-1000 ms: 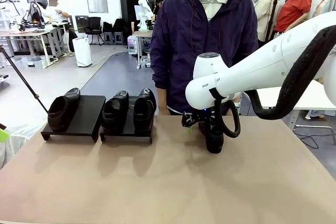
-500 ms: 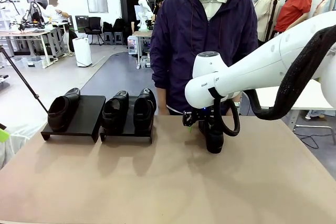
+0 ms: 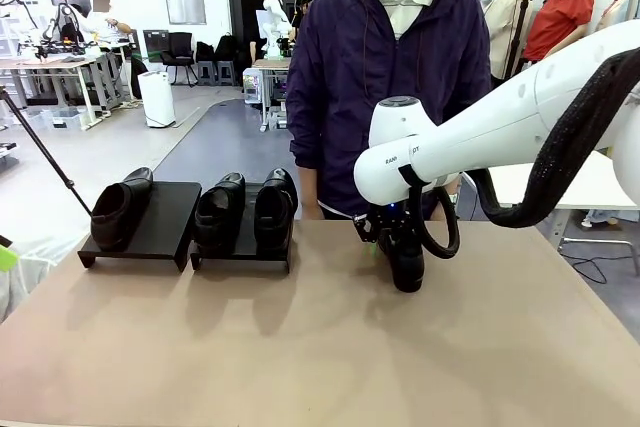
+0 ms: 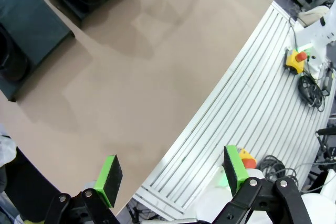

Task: Organize the shoes by placing them on the stand.
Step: Pick up one Shoe and place it in the middle of the table.

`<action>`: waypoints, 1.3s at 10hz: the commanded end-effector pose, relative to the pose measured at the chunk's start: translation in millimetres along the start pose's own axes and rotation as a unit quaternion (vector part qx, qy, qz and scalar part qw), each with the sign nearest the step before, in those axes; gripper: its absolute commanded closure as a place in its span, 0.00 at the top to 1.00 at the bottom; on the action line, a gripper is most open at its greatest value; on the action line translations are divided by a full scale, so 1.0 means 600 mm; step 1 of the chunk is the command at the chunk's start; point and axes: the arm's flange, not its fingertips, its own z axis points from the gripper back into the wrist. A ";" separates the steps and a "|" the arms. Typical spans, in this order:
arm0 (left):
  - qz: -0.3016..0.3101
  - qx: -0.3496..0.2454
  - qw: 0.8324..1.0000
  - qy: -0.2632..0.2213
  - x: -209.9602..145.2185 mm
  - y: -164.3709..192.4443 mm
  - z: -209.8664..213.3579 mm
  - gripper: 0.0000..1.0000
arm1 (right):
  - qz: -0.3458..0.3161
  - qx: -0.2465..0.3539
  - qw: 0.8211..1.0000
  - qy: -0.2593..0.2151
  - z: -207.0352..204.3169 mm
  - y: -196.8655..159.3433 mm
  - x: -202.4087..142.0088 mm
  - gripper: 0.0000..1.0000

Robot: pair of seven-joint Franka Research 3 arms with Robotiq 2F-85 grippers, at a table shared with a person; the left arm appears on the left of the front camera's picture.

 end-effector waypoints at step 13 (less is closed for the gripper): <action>0.000 0.001 1.000 -0.003 0.001 0.002 -0.002 1.00 | -0.026 -0.104 0.993 0.057 0.253 0.127 -0.404 0.00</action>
